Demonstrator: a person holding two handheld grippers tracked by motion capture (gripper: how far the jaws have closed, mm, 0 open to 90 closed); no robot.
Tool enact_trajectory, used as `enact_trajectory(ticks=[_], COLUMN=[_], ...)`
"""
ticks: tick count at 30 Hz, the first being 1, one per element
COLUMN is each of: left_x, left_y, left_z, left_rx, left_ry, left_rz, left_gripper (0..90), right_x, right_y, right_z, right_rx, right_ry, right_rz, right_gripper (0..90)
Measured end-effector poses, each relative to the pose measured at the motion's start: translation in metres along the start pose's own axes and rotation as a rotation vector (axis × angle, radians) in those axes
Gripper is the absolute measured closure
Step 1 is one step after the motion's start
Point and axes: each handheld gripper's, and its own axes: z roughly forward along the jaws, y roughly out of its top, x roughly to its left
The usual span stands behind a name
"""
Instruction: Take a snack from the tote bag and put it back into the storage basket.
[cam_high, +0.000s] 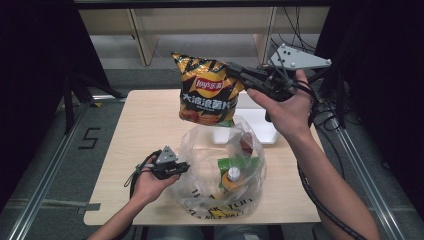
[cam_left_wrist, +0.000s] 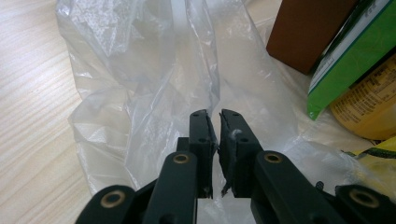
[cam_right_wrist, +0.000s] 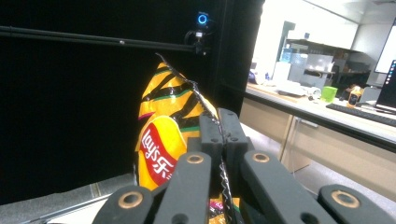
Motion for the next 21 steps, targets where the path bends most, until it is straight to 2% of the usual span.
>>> enact_trajectory(ticks=[1, 2, 5, 6, 7, 10, 11, 14, 20, 21], left_x=[0.0, 0.0, -0.001, -0.001, -0.001, -0.001, -0.001, -0.001, -0.001, 0.0], left_y=[0.0, 0.0, 0.0, 0.0, 0.0, 0.0, -0.001, -0.001, -0.001, -0.001], left_z=[0.0, 0.0, 0.001, 0.001, 0.001, 0.0, 0.001, 0.002, 0.0, 0.0], left_rx=[0.001, 0.001, 0.002, 0.002, 0.001, 0.014, 0.002, 0.002, 0.003, 0.003], left_ry=[-0.001, -0.005, -0.004, -0.004, -0.003, -0.01, -0.003, -0.005, -0.007, -0.005], left_rz=[0.0, 0.001, 0.005, 0.004, 0.003, 0.001, -0.002, -0.002, -0.002, 0.0], left_gripper=[82.2, 82.2, 82.2, 82.2, 82.2, 82.2, 82.2, 82.2, 82.1, 82.1], right_x=[0.0, -0.001, -0.003, -0.005, -0.005, -0.01, -0.01, -0.013, -0.019, -0.02], right_y=[0.001, 0.001, 0.003, 0.004, 0.004, 0.005, 0.006, 0.007, 0.009, 0.01], right_z=[-0.001, -0.002, -0.004, -0.004, -0.005, -0.006, -0.006, -0.007, -0.008, -0.008], right_rx=[0.005, 0.001, -0.003, -0.004, -0.003, -0.015, -0.014, -0.022, -0.031, -0.03], right_ry=[-0.008, -0.012, -0.018, -0.028, -0.027, -0.036, -0.035, -0.044, -0.061, -0.068], right_rz=[0.022, 0.007, 0.017, 0.002, 0.025, 0.009, 0.025, 0.015, 0.039, 0.032], right_gripper=[90.0, 90.0, 90.0, 90.0, 90.0, 90.0, 90.0, 90.0, 90.0, 90.0])
